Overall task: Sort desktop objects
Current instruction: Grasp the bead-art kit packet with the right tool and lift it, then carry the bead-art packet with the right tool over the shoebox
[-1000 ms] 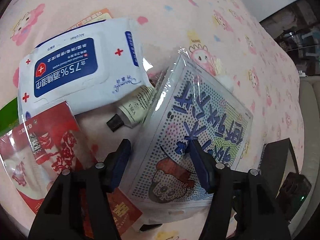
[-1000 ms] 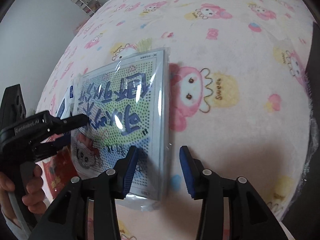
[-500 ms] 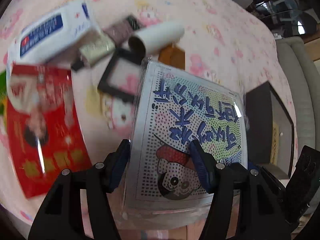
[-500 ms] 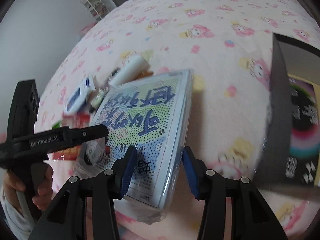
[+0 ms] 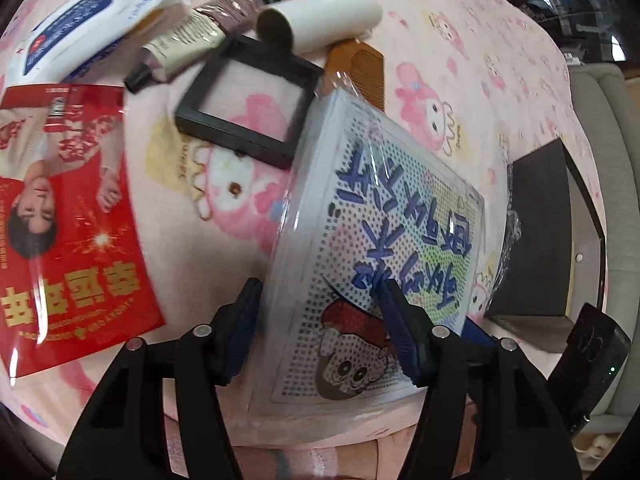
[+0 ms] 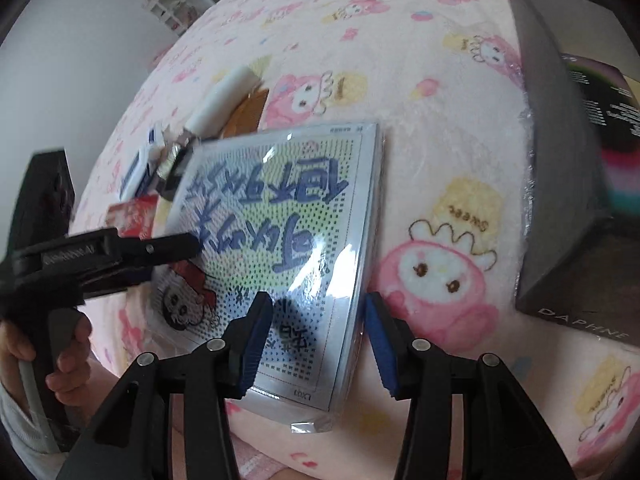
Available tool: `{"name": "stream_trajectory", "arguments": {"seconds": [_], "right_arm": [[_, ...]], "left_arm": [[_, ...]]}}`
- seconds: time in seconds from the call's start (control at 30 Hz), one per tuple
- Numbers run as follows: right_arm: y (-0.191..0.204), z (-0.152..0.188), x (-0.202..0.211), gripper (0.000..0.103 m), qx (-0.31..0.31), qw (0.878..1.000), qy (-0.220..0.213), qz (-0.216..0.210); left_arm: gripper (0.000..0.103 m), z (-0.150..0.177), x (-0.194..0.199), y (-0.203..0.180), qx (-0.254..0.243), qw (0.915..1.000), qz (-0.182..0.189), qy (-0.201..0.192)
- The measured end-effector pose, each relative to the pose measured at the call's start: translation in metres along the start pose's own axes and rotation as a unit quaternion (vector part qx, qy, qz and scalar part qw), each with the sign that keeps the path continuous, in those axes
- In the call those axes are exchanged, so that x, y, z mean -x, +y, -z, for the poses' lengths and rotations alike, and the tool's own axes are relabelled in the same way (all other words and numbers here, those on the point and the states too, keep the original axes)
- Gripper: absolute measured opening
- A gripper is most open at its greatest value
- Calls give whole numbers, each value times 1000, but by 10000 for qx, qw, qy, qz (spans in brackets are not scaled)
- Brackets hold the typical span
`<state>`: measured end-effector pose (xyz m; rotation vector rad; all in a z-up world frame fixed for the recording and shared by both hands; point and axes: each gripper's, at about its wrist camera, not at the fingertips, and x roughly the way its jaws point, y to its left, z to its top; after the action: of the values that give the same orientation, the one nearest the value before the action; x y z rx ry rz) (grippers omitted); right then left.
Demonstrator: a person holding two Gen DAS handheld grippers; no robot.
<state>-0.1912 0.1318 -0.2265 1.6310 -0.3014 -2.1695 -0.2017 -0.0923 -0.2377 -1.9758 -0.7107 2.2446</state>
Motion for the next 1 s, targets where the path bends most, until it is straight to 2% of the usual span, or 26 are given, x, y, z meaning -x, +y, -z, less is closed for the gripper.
{"name": "stream_trajectory", "arguments": {"seconds": [0.07, 0.3, 0.5, 0.7, 0.83, 1.0], "right_arm": [[-1, 3, -3, 48, 74, 9999, 27, 62], [9, 6, 11, 45, 325, 9990, -257, 137], [19, 5, 67, 45, 525, 9942, -929, -92], [15, -3, 108, 45, 529, 9896, -1325, -202], [5, -12, 143, 45, 492, 9846, -1653, -287], [-28, -17, 194, 45, 223, 9766, -2129, -223]], "left_arm": [[66, -1, -4, -6, -92, 9999, -98, -33], [64, 12, 14, -19, -475, 9982, -88, -344], [63, 33, 60, -30, -685, 9900, 460, -1146], [62, 48, 95, -54, -933, 9813, 714, -1524], [62, 45, 119, -86, -1190, 9739, 978, -1668], [62, 32, 131, -163, -1850, 9611, 1150, -1699]]}}
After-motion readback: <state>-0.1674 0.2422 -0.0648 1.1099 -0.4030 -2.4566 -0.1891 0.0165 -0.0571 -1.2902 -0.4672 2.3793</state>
